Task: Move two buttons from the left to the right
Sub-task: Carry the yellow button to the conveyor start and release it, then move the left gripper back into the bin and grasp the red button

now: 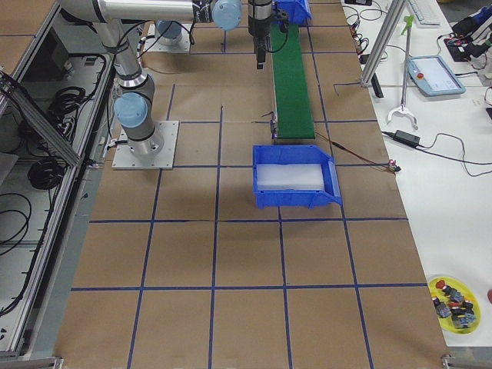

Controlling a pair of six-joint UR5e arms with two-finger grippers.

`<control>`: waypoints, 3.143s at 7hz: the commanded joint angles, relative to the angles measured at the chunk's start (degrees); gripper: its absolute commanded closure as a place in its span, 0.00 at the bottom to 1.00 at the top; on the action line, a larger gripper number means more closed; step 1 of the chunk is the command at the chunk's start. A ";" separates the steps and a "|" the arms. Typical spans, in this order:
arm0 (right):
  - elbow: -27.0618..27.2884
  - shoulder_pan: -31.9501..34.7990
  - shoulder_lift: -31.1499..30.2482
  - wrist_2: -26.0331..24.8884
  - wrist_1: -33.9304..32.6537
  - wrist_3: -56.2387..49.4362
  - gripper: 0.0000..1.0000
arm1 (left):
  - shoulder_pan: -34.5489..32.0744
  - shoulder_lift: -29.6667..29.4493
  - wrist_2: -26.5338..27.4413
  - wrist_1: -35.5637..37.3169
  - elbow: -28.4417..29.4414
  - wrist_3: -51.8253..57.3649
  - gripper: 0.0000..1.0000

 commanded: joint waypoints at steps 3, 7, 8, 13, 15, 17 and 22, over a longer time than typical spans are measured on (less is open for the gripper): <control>0.01 0.00 0.00 0.02 0.01 0.08 0.00 | -10.70 -6.87 0.09 6.70 -2.13 -11.05 0.92; 0.01 0.00 0.00 0.02 -0.08 0.17 0.00 | -10.88 -8.04 2.01 20.80 -11.45 -10.96 0.88; 0.01 0.00 0.00 0.02 -0.08 0.17 0.00 | -10.88 -7.96 2.02 20.71 -11.54 -10.88 0.39; 0.01 0.09 0.00 0.02 -0.08 0.34 0.00 | -10.18 -0.25 1.67 15.04 -8.03 -10.70 0.00; 0.01 0.09 0.00 0.02 -0.08 0.34 0.00 | -9.83 1.54 1.76 4.25 -0.95 -9.30 0.00; 0.01 0.09 0.00 0.02 -0.08 0.25 0.00 | -8.52 0.57 1.76 2.43 2.43 -5.10 0.00; 0.01 0.09 0.00 -0.06 -0.08 0.17 0.00 | 9.48 -2.41 1.58 2.61 2.96 18.68 0.00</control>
